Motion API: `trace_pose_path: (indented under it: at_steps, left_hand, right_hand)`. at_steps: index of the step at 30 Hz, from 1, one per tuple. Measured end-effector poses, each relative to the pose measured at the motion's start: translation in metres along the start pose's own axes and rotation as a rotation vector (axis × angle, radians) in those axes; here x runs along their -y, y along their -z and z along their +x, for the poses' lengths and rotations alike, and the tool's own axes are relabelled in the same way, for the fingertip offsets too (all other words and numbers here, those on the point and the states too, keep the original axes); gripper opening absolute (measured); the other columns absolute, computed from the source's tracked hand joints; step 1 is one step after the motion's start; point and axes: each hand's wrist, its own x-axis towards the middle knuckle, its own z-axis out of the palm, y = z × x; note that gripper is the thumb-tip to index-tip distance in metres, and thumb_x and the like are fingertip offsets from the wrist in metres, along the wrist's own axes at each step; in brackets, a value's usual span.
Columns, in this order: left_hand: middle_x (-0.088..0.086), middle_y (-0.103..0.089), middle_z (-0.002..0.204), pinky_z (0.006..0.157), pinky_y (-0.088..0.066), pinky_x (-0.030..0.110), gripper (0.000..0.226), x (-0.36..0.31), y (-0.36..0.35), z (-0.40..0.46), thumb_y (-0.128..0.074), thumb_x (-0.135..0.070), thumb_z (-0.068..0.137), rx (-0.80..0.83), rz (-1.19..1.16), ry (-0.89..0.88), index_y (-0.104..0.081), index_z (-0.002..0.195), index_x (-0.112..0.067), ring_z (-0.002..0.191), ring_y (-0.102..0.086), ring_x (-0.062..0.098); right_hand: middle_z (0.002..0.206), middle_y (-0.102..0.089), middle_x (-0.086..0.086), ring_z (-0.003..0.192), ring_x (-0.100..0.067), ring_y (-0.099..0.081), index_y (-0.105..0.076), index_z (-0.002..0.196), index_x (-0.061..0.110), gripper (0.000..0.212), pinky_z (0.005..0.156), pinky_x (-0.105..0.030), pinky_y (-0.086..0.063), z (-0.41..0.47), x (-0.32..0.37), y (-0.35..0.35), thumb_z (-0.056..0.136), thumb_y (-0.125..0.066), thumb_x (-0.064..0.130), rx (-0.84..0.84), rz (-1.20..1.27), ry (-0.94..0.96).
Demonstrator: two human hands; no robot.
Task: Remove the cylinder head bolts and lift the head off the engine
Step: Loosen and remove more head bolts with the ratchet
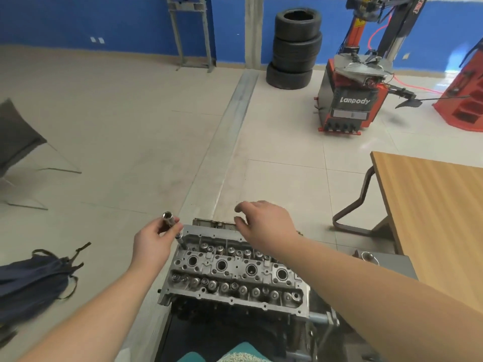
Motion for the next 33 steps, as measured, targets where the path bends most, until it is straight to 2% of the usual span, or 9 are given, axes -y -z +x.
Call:
trace_pose_path:
  at_steps: [4,9,15,17,19,23,26,29,33]
  left_hand:
    - [-0.016,-0.075,0.093,0.074,-0.045,0.011,0.022,0.008,0.004,0.005,-0.075,-0.014,0.096,0.053,0.043,-0.035,-0.075,0.093,-0.036,0.088,-0.067,-0.009]
    - [-0.012,-0.071,0.074,0.058,-0.043,0.009,0.038,0.013,0.009,0.014,-0.064,-0.004,0.095,0.109,0.066,0.000,-0.066,0.071,-0.034,0.076,-0.064,0.006]
    - [-0.028,-0.069,0.124,0.095,-0.045,0.022,0.031,0.024,0.030,0.041,-0.062,-0.023,0.106,0.503,0.098,-0.108,-0.066,0.128,-0.045,0.116,-0.062,-0.001]
    - [-0.030,-0.074,0.109,0.090,-0.049,0.020,0.037,0.024,0.034,0.053,-0.066,-0.021,0.104,0.561,0.101,-0.154,-0.070,0.108,-0.058,0.105,-0.067,-0.005]
    - [-0.033,-0.074,0.084,0.075,-0.048,0.014,0.045,0.023,0.039,0.066,-0.075,-0.025,0.097,0.587,0.088,-0.173,-0.070,0.083,-0.068,0.085,-0.068,-0.013]
    - [-0.028,-0.076,0.082,0.067,-0.047,0.007,0.032,0.022,0.041,0.080,-0.088,-0.025,0.081,0.621,0.072,-0.272,-0.078,0.084,-0.055,0.079,-0.069,-0.011]
    - [-0.016,-0.078,0.087,0.081,-0.055,0.026,0.022,0.025,0.035,0.083,-0.092,-0.026,0.079,0.611,0.094,-0.316,-0.078,0.091,-0.039,0.086,-0.072,0.004]
    - [-0.031,-0.071,0.098,0.086,-0.049,0.018,0.025,0.028,0.038,0.086,-0.077,-0.026,0.096,0.764,0.131,-0.345,-0.064,0.095,-0.048,0.095,-0.065,-0.012]
    - [-0.048,-0.064,0.081,0.079,-0.041,0.009,0.032,0.027,0.043,0.092,-0.066,-0.020,0.102,0.854,0.214,-0.410,-0.063,0.089,-0.049,0.088,-0.059,-0.027]
  right_hand:
    - [0.082,-0.066,-0.002,0.079,-0.031,-0.063,-0.062,0.113,0.020,0.058,0.059,-0.035,-0.042,0.050,0.109,-0.007,0.099,-0.039,0.071,0.181,-0.008,0.077]
    - [0.072,-0.049,-0.002,0.074,-0.033,-0.058,-0.053,0.099,0.016,0.041,0.059,-0.035,-0.038,0.086,0.154,-0.022,0.102,-0.048,0.056,0.282,-0.116,0.050]
    - [0.096,-0.057,-0.004,0.093,-0.031,-0.061,-0.060,0.116,0.017,0.023,0.068,-0.037,-0.045,0.099,0.152,-0.013,0.095,-0.058,0.008,0.428,-0.215,0.244]
    - [0.103,-0.056,0.000,0.098,-0.026,-0.061,-0.068,0.116,0.022,0.034,0.071,-0.034,-0.042,0.098,0.151,-0.007,0.090,-0.060,0.002,0.484,-0.208,0.279]
    - [0.108,-0.062,0.004,0.100,-0.022,-0.063,-0.067,0.125,0.033,0.033,0.074,-0.032,-0.046,0.095,0.154,-0.002,0.095,-0.065,0.019,0.465,-0.139,0.194]
    - [0.090,-0.061,-0.001,0.081,-0.026,-0.060,-0.060,0.121,0.021,0.050,0.064,-0.036,-0.044,0.102,0.172,-0.008,0.101,-0.048,0.065,0.444,-0.266,-0.139]
    - [0.079,-0.054,-0.004,0.078,-0.031,-0.059,-0.055,0.098,0.015,0.033,0.060,-0.036,-0.041,0.105,0.182,-0.016,0.107,-0.047,0.046,0.446,-0.350,-0.190]
    - [0.085,-0.052,-0.002,0.085,-0.030,-0.061,-0.056,0.109,0.014,0.008,0.064,-0.038,-0.046,0.103,0.180,-0.015,0.103,-0.056,0.019,0.495,-0.331,-0.063]
    - [0.101,-0.064,-0.003,0.091,-0.025,-0.062,-0.063,0.116,0.014,0.023,0.072,-0.035,-0.047,0.100,0.176,-0.007,0.095,-0.061,0.003,0.504,-0.229,0.076]
